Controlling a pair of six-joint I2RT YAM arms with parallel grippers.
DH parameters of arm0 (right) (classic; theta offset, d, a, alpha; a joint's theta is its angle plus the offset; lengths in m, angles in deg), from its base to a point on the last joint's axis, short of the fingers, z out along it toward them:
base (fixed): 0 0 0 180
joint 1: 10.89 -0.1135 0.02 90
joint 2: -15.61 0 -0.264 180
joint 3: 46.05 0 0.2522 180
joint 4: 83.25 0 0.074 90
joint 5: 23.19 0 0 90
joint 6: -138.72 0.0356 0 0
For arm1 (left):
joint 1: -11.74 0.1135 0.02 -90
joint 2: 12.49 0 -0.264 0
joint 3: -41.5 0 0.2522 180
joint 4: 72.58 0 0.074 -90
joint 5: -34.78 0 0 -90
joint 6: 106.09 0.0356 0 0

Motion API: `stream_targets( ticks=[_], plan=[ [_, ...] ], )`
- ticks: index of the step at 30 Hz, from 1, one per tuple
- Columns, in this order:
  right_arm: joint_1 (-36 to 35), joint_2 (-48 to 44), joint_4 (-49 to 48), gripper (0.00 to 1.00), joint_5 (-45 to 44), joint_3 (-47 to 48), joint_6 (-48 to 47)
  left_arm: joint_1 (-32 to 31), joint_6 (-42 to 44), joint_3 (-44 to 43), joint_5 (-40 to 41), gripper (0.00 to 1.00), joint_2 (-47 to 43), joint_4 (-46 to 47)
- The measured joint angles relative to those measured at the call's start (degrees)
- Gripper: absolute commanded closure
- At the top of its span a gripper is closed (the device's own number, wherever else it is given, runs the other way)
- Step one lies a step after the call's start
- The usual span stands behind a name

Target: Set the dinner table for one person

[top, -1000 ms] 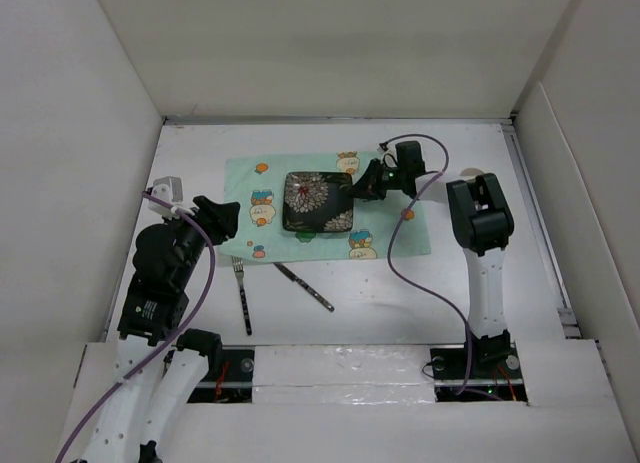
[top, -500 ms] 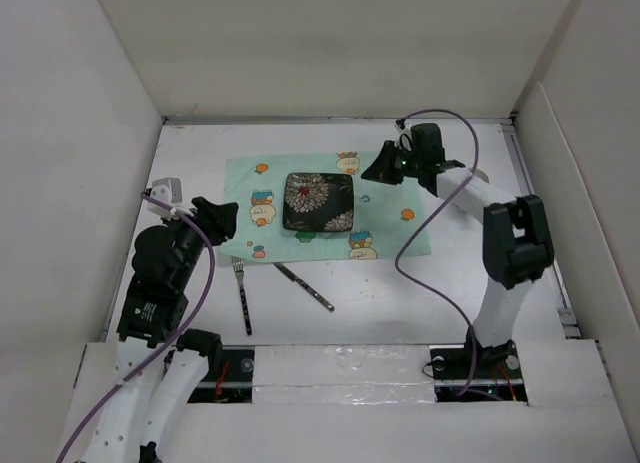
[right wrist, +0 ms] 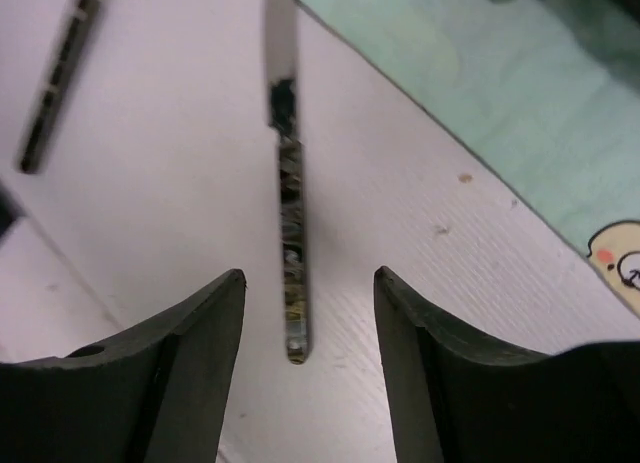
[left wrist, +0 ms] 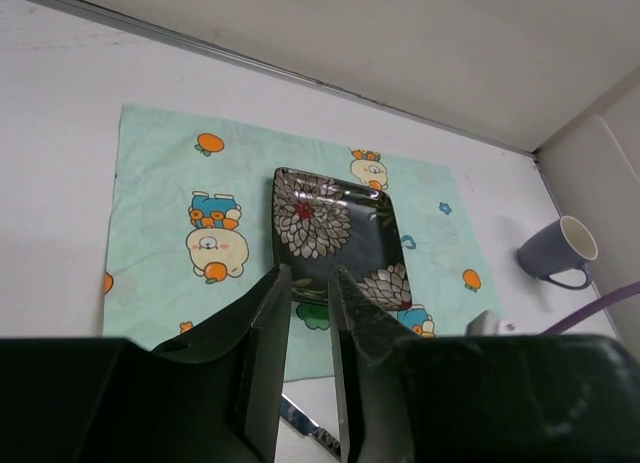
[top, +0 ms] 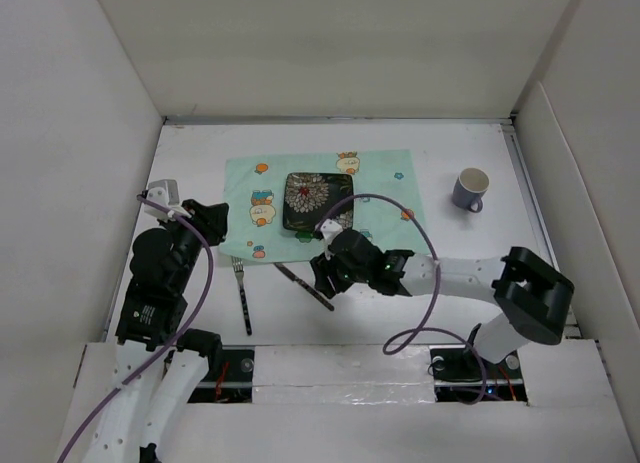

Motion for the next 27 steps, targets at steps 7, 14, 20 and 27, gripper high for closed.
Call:
stream_targets(
  ticks=[7, 14, 20, 27],
  plan=[
    [-4.7, 9.6, 3.9, 0.39, -6.5, 1.7, -2.1, 0.0, 0.0, 0.0, 1.0, 0.77, 0.4, 0.1],
    [-6.5, 13.1, 4.0, 0.47, -9.2, 5.2, -3.1, 0.0, 0.0, 0.0, 1.1, 0.76, 1.0, 0.0],
    [-7.6, 16.9, 5.3, 0.76, -13.2, 9.7, -3.8, 0.0, 0.0, 0.0, 1.2, 0.76, 1.0, 0.0],
    [-11.5, 16.8, 7.5, 1.0, -13.8, 10.3, -2.9, 0.0, 0.0, 0.0, 1.4, 0.76, 0.2, 0.0]
  ],
)
